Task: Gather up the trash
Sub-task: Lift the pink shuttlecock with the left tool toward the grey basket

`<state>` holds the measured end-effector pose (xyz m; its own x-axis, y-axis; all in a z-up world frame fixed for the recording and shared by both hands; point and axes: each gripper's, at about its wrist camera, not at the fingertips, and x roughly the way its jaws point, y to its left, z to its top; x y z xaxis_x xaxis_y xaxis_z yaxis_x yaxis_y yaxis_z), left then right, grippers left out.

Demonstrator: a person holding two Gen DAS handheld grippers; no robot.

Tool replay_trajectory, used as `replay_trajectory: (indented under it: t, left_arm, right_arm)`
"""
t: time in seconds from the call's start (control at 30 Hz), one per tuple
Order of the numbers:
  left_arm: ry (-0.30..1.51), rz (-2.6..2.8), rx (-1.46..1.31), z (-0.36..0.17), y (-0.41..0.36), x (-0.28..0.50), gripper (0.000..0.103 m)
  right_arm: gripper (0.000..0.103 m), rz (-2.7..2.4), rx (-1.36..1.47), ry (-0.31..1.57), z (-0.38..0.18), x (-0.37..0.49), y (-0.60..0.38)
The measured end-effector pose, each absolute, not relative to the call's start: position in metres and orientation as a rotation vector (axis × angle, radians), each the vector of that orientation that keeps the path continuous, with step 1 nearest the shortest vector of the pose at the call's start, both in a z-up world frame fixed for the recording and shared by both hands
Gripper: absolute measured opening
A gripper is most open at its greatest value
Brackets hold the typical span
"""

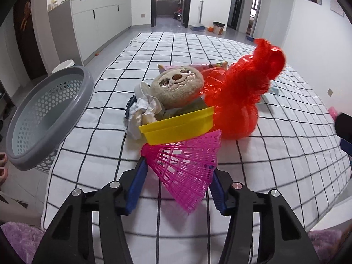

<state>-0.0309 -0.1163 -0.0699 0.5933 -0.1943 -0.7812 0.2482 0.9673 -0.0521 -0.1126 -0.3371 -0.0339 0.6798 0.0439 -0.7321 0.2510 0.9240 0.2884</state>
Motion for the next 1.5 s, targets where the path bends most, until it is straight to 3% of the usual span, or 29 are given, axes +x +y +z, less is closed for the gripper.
replay_trajectory:
  t: [0.67,1.5]
  left_arm:
    - [0.836,-0.201,0.045,-0.031,-0.032,-0.075,0.051]
    - [0.789,-0.043,0.029,-0.014,0.067,-0.020,0.051]
  right_arm:
    - [0.095,-0.078,0.297,0.847,-0.037,-0.109,-0.284]
    - [0.095,0.085,0.178,0.900,-0.043,-0.074,-0.214]
